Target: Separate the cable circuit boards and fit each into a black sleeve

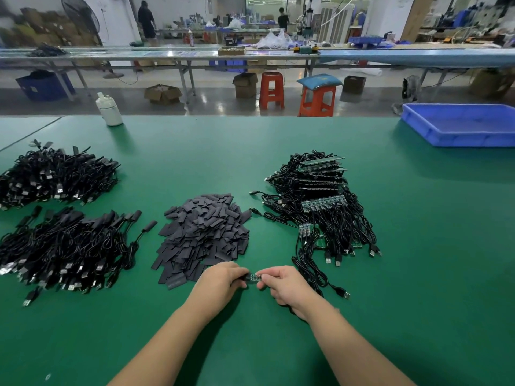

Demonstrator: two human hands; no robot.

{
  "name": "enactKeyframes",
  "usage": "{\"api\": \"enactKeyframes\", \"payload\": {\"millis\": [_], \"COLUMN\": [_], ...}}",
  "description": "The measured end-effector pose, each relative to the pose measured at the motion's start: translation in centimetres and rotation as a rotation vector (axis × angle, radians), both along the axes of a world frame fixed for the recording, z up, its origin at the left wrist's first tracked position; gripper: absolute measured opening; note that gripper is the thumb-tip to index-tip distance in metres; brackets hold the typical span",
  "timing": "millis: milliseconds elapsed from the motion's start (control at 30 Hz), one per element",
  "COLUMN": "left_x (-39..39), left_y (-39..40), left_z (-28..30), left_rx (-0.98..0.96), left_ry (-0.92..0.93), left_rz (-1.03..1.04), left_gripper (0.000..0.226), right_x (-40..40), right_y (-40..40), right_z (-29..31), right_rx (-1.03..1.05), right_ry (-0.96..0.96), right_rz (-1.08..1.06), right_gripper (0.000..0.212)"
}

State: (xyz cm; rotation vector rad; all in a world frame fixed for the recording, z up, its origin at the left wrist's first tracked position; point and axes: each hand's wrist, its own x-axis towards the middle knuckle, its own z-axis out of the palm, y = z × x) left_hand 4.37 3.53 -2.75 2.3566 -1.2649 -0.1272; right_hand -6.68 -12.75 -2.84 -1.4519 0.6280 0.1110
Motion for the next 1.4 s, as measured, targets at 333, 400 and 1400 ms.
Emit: {"api": "enactKeyframes", "payload": {"millis": [333, 400, 1400], "left_x": [-1.2, -1.3, -3.3], "left_y": [-1.0, -1.1, -3.8], "left_z": [0.4, 0.4, 0.9], "left_rx": [0.077, 0.046, 0.387], "left_ry": [0.029, 0.076, -0.175], "left_rz": [-0.017, -0.004, 0.009], "left_gripper": [0.018, 0.018, 0.041], "right_x": [0.0, -0.1, -0.1], "right_y": [-0.1, -0.1, 1.1], "right_z": [-0.3, -0.3, 1.5], "right_rx": [-0.101, -0.111, -0.029], "right_ry": [-0.005, -0.023, -0.019], "right_rz": [0.060, 0.071, 0.143], "right_gripper": [0.017, 0.016, 0.029]}}
